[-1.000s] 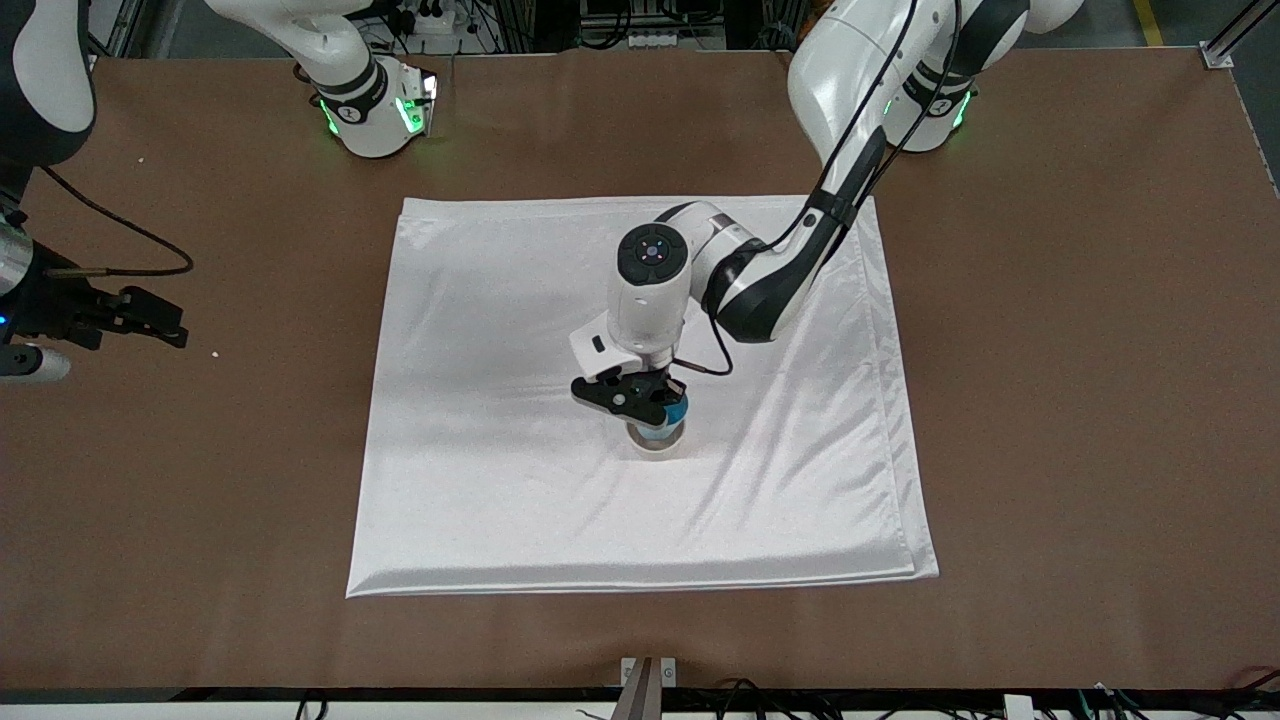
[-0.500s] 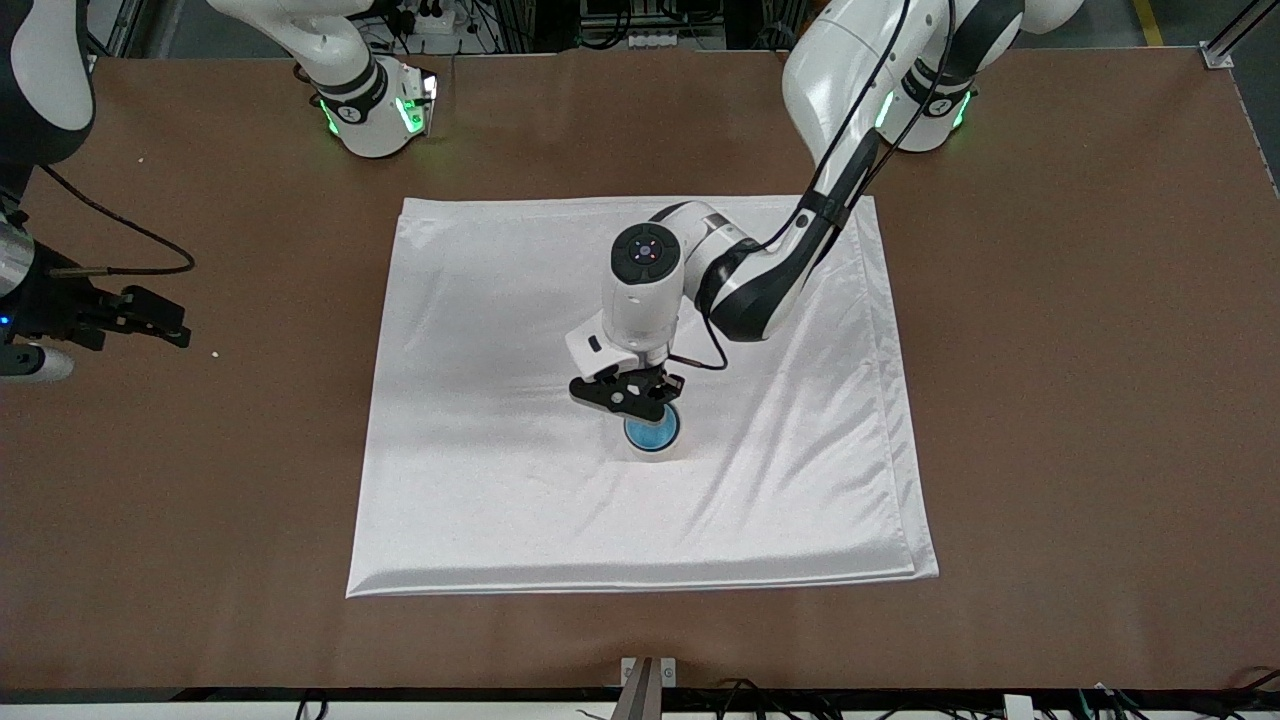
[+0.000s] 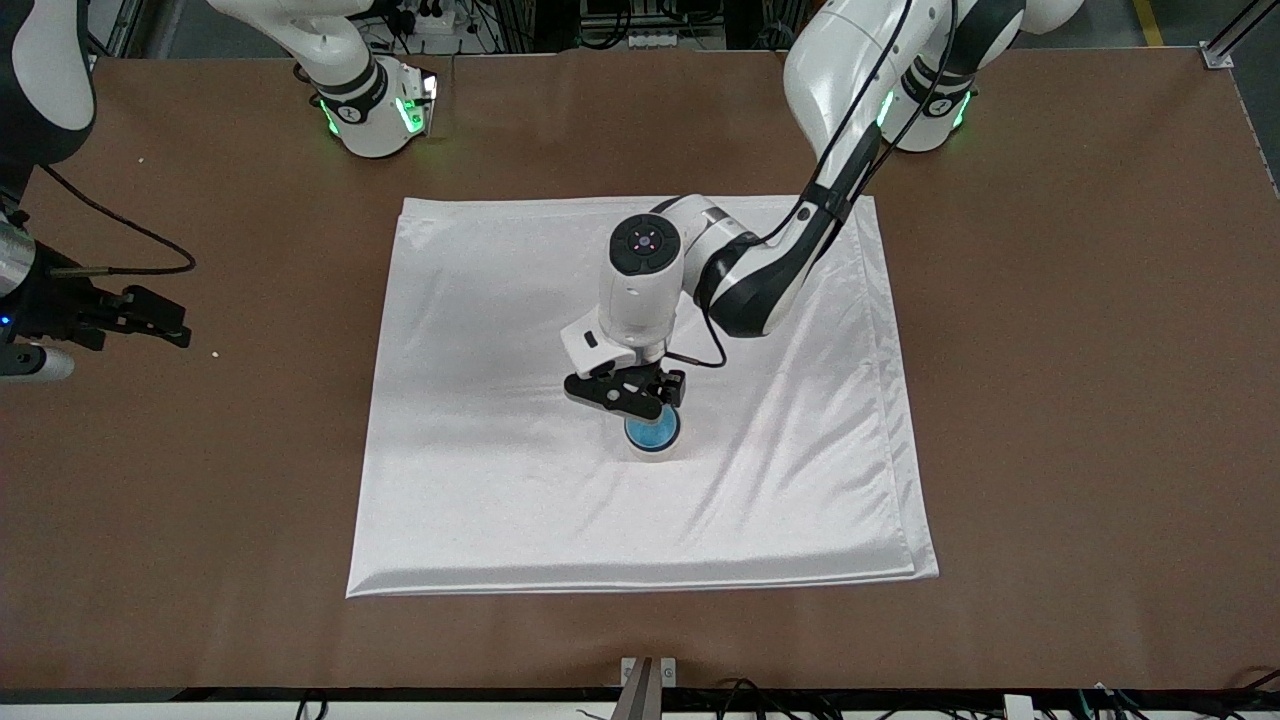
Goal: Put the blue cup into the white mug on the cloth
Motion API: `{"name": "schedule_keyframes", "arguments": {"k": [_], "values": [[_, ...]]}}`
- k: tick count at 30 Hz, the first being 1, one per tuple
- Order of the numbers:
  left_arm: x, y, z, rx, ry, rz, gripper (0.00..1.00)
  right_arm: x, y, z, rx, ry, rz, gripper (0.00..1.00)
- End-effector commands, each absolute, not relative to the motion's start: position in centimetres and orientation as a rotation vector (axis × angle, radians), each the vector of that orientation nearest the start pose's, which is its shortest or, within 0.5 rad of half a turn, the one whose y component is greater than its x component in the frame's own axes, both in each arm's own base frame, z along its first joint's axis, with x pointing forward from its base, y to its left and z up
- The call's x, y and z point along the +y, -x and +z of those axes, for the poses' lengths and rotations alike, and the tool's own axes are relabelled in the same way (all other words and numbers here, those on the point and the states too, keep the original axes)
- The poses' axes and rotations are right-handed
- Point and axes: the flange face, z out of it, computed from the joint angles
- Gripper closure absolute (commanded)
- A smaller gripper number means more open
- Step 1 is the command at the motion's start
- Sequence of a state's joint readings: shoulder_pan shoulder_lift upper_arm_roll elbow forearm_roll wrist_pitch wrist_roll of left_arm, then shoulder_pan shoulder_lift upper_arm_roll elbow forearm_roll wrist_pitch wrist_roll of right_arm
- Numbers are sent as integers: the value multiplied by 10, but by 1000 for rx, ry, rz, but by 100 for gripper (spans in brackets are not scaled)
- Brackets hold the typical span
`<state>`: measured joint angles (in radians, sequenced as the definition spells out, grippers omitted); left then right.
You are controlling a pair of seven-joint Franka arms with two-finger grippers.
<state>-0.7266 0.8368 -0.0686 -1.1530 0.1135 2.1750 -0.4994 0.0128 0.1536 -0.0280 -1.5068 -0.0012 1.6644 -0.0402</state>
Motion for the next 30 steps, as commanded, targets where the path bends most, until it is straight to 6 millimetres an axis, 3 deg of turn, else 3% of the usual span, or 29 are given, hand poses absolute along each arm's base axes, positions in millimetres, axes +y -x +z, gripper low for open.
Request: {"name": "schedule_keyframes", "arguments": {"k": [1,13,21,25,30], "values": [[-531,-560,354,461,3127,-276,0,-7,-600,580,-62,3154,-14,0],[-500,-534,465,362,3099,-209,0,-8,-602,581,-60,3153,-21,0],[-457,-516,556,299,3105,-200,0,-8,-602,584,-60,3154,-31,0],[-438,-505,585,277,3101,-196,0,-8,-602,584,-60,3154,-31,0],[-401,-500,603,216,3115,-169,0,-8,-602,584,-57,3154,-31,0]]}}
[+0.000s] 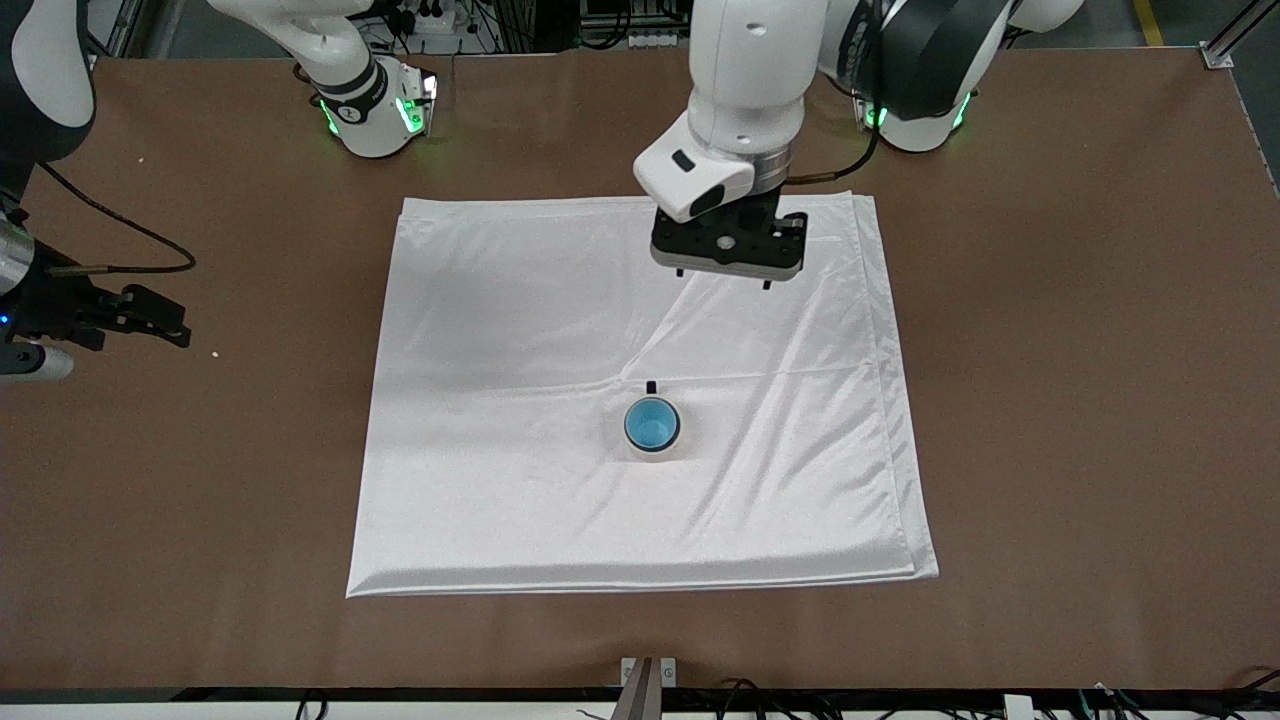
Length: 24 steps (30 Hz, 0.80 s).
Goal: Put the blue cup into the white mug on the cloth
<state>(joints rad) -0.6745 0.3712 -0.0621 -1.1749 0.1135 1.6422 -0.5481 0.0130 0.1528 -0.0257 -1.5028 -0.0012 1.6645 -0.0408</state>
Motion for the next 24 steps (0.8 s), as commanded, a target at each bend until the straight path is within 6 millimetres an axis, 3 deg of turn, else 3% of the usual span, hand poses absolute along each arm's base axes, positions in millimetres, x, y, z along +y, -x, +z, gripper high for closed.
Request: {"name": "schedule_keyframes", "arguments": {"k": [1,8,12,24], "values": [[-391,-500,607,195,3128,-162,0,-8,-602,584,-57,3154,-31,0],[-340,-493,627,115,3137,-166,0,-8,-602,584,-57,3153,-29,0],[-319,-489,628,116,3140,-152,0,-8,-602,584,-57,3153,-31,0],[-235,-509,629,161,3163,-142,0,-7,-602,584,-59,3153,-31,0]]}}
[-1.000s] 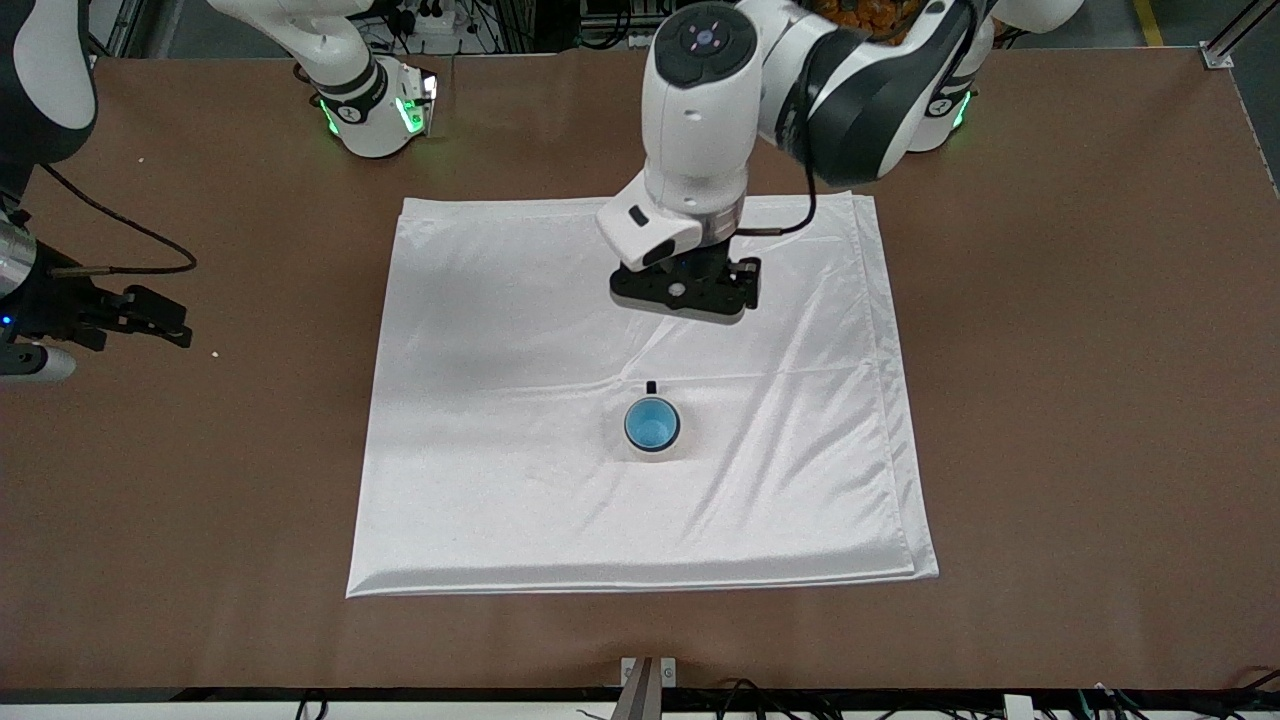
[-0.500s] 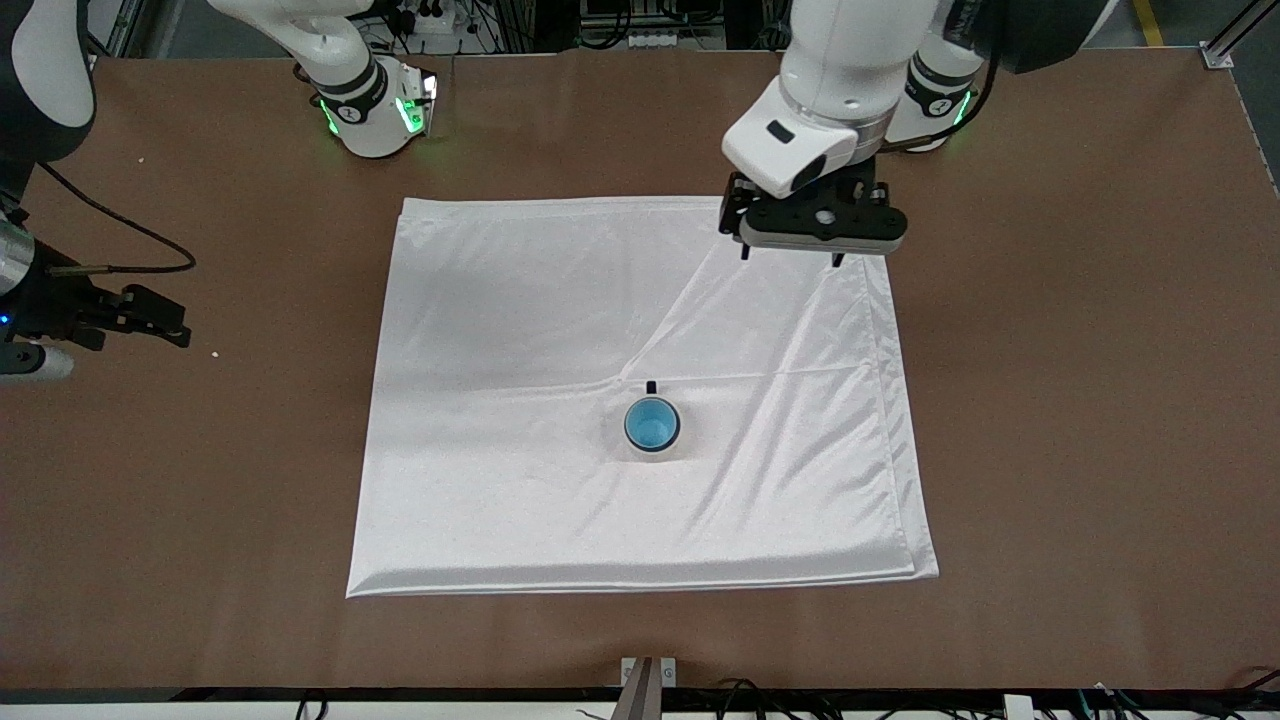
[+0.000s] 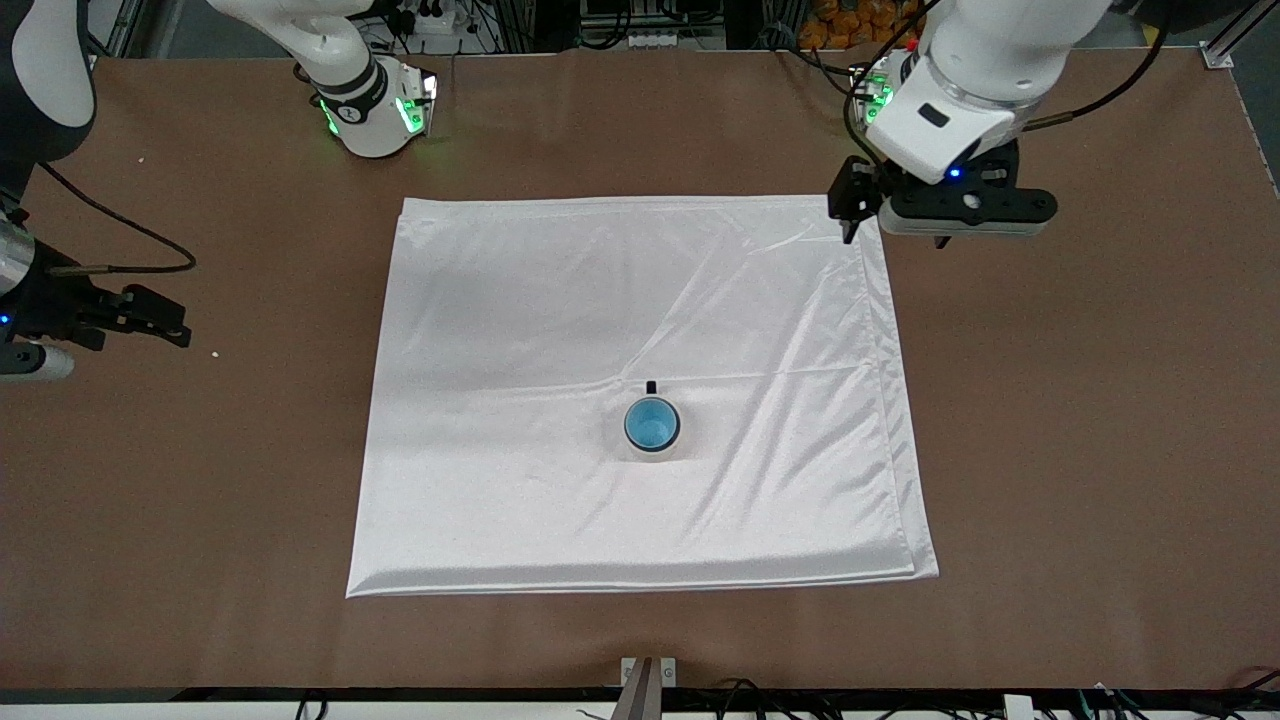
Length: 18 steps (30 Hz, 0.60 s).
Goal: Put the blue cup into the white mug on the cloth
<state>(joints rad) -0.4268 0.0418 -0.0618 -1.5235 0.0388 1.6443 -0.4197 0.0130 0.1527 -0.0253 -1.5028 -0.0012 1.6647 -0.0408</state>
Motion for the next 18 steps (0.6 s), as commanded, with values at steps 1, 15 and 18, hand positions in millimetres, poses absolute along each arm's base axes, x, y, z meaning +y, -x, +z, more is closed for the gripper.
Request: {"name": "schedule_keyframes", "arguments": {"k": [1,15,18], "values": [[-229,-510,629,168,3161,-142,0,-7,-602,584,-59,3153,-31,0],[-153,-520,625,97,3151,-144,0,-4,-602,584,-64,3151,-31,0],[-139,-515,621,100,3149,-183,0,-4,-602,584,-66,3149,-29,0]]}}
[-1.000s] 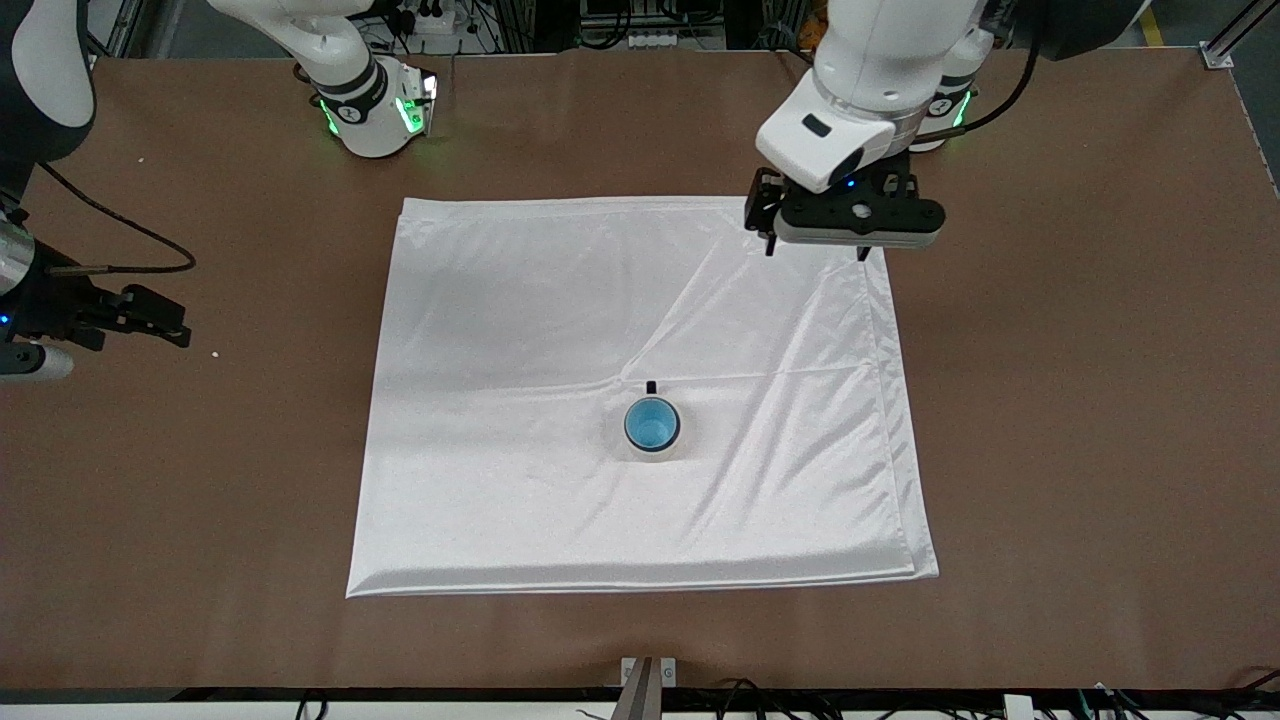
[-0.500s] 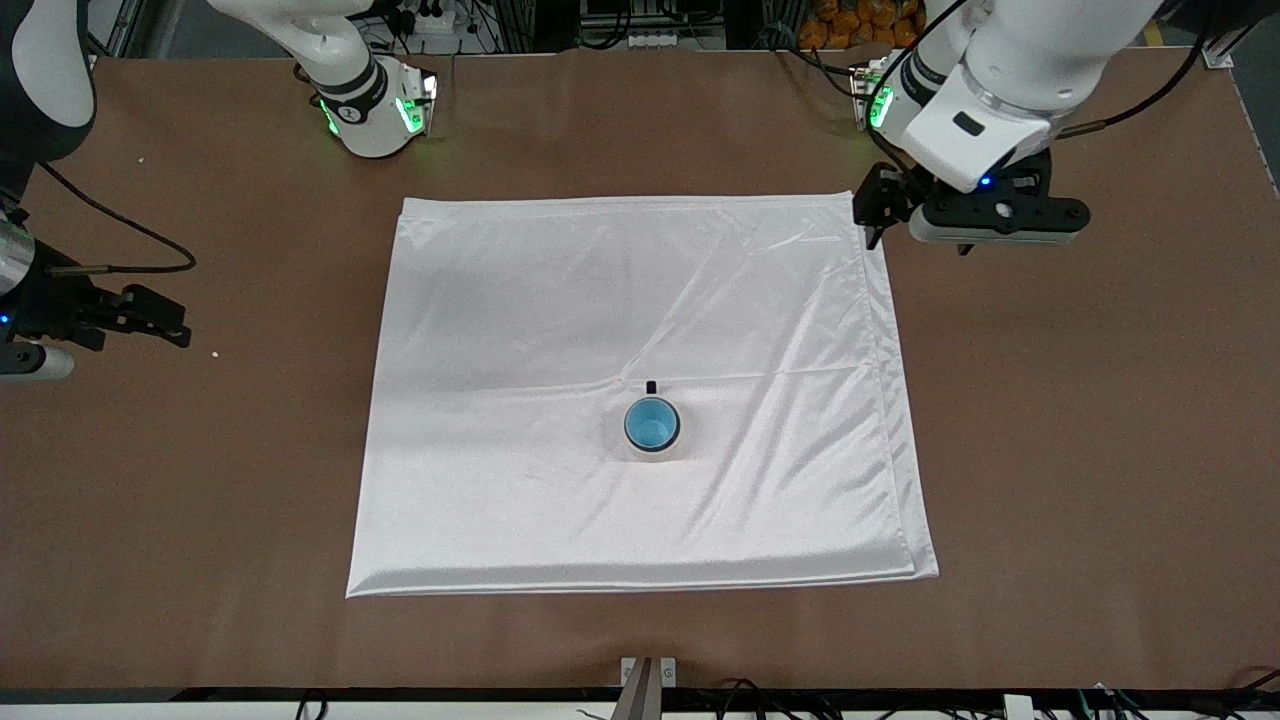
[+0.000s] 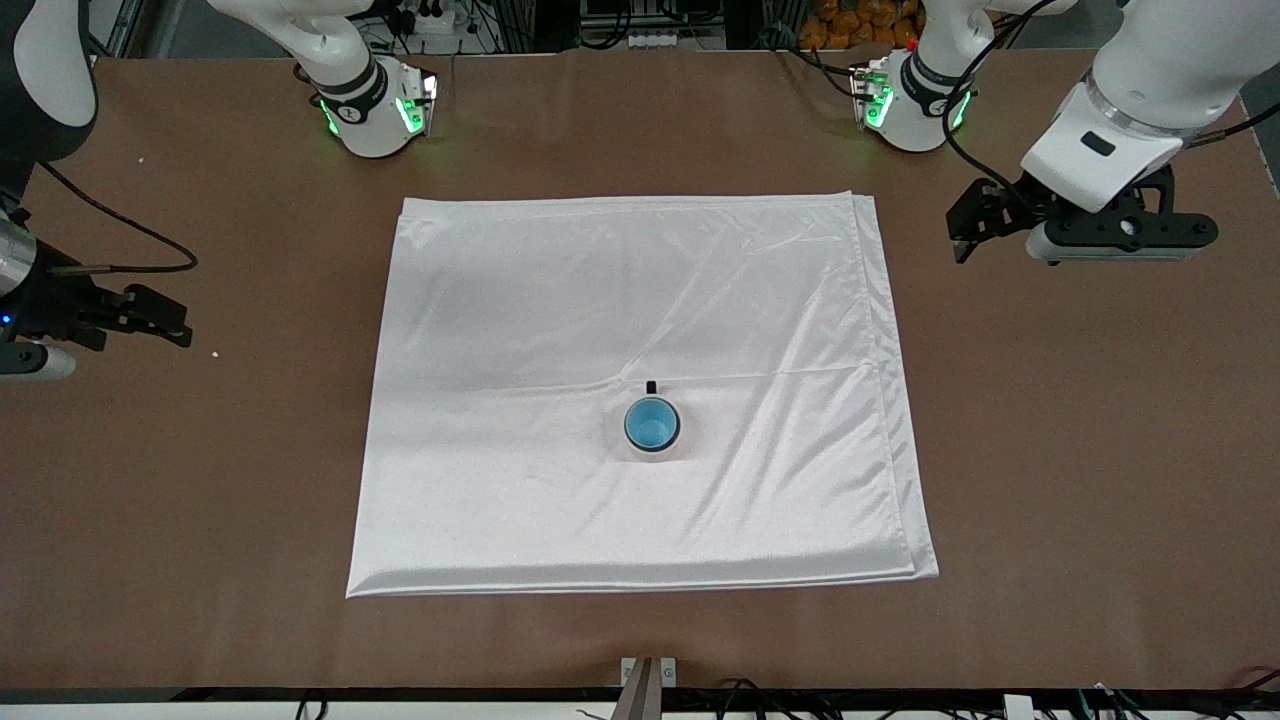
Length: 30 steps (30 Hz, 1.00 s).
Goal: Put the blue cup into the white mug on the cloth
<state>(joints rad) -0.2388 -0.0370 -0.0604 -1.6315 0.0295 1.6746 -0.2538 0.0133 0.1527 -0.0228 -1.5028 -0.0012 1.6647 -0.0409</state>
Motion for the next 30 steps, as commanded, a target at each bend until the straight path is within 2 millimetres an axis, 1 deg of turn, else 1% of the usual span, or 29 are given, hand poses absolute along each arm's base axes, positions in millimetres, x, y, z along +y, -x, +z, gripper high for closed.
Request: {"name": "schedule_keyframes", "arguments": {"k": [1,3,9,11,15,17,22,27,30], "values": [[-136,-514,616,100,3148,-181,0,-4,-602,584,-64,3149,-29,0],[-130,-511,616,90,3148,-183,0,-4,-602,584,-66,3149,-29,0],[-103,-517,612,8,3177,-159,0,-4,-602,584,-64,3149,-29,0],[-94,-520,610,27,3176,-150,0,-4,-602,584,-64,3149,-29,0],[-86,-524,605,122,3170,-136,0,-4,-602,584,-64,3149,-29,0],[-79,-526,602,132,3168,-129,0,-4,-602,584,-64,3149,-29,0],[-80,-533,596,128,3185,-118,0,-4,-602,584,-64,3149,-29,0],[-83,-537,601,160,3174,-134,0,-4,-602,584,-64,3148,-29,0],[-86,-542,598,179,3174,-129,0,-5,-602,584,-61,3148,-29,0]]}}
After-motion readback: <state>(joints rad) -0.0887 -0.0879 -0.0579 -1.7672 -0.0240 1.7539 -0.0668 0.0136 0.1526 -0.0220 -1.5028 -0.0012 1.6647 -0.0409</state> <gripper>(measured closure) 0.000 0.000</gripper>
